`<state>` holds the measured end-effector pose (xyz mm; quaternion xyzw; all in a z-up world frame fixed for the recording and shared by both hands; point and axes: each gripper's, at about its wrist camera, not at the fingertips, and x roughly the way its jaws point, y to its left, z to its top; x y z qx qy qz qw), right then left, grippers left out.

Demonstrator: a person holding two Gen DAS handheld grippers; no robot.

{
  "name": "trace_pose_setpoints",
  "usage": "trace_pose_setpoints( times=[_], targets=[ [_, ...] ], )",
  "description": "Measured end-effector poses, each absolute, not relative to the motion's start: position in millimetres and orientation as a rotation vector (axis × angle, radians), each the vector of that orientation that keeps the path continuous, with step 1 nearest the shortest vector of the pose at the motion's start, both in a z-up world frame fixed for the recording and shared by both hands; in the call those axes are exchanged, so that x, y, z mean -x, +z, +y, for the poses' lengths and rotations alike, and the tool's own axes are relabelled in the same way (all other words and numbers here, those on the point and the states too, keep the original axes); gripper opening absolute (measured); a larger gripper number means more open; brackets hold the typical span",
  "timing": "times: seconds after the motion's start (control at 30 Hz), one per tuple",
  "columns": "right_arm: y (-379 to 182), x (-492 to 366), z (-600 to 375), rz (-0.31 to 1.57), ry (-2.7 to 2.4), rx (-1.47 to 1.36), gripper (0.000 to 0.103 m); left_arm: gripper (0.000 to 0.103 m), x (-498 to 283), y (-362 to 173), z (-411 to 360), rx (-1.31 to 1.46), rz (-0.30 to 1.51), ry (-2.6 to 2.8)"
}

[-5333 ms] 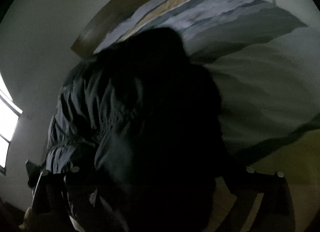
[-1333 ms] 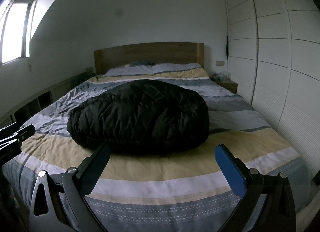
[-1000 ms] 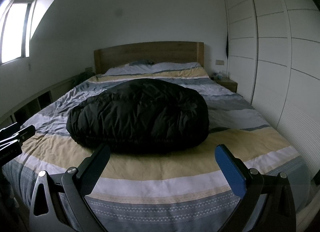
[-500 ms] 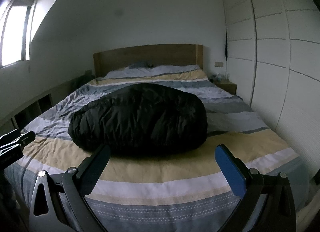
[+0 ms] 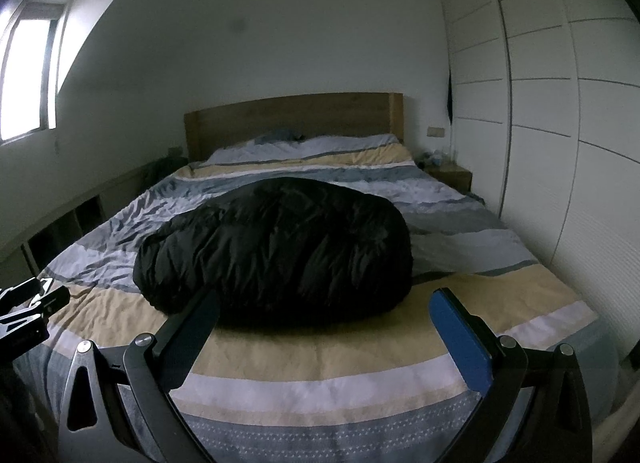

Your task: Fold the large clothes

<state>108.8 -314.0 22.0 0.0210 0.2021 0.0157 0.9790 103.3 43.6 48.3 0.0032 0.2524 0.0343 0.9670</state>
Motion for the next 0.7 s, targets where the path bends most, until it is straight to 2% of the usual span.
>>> trace_pose_setpoints(
  times=[0.7],
  targets=[
    [-2.3,-128.5,-315.2,0.455,0.036,-0.029,0.103,0.075,-125.5,29.2,48.0,0.008,0.549,0.066]
  ],
)
